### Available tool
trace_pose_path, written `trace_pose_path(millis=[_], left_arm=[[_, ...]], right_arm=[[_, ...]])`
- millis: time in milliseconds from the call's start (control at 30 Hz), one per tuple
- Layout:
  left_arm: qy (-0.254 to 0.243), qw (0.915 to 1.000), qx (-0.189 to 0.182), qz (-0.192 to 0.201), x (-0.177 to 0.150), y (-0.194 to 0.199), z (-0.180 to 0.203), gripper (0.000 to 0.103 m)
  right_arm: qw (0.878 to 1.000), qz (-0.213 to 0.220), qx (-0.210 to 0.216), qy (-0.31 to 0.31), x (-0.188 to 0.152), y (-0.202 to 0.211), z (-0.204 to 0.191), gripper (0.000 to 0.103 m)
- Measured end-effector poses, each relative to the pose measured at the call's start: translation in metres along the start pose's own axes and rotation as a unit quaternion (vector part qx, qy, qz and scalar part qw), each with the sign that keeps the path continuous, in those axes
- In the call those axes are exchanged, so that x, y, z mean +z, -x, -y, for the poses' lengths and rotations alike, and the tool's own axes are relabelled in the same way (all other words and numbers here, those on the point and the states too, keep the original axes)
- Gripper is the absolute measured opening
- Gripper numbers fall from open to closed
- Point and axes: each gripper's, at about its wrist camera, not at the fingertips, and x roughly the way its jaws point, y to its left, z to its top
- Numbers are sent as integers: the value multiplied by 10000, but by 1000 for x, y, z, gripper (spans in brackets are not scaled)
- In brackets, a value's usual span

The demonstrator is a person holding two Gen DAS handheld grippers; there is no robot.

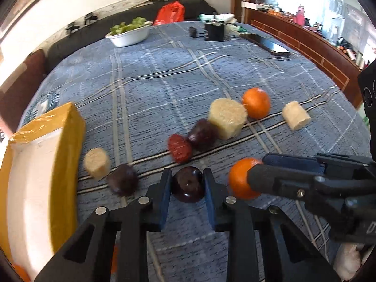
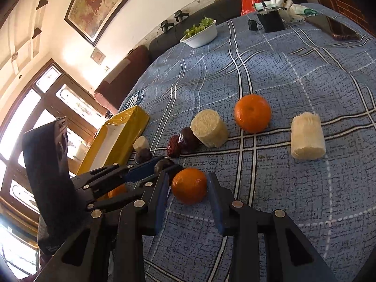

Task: Organize fruits
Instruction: 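Grasp a dark plum with the left tool while the right tool grasps an orange, then lower the plum and orange into the tray and open both tools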

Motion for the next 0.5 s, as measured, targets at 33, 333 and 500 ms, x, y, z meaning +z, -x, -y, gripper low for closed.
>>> trace_pose_path(millis=[33, 333, 500], left_arm=[[57, 10000, 32, 12, -1, 3, -3, 25], [777, 9960, 137, 420, -28, 62, -44, 26], [1270, 9892, 343, 641, -48, 96, -79, 26]], right_arm=[[10000, -18, 7, 5, 1, -1, 0, 38], [9949, -287, -594, 766, -5, -20, -31, 40], [9911, -267, -802, 1033, -11, -19, -46, 39]])
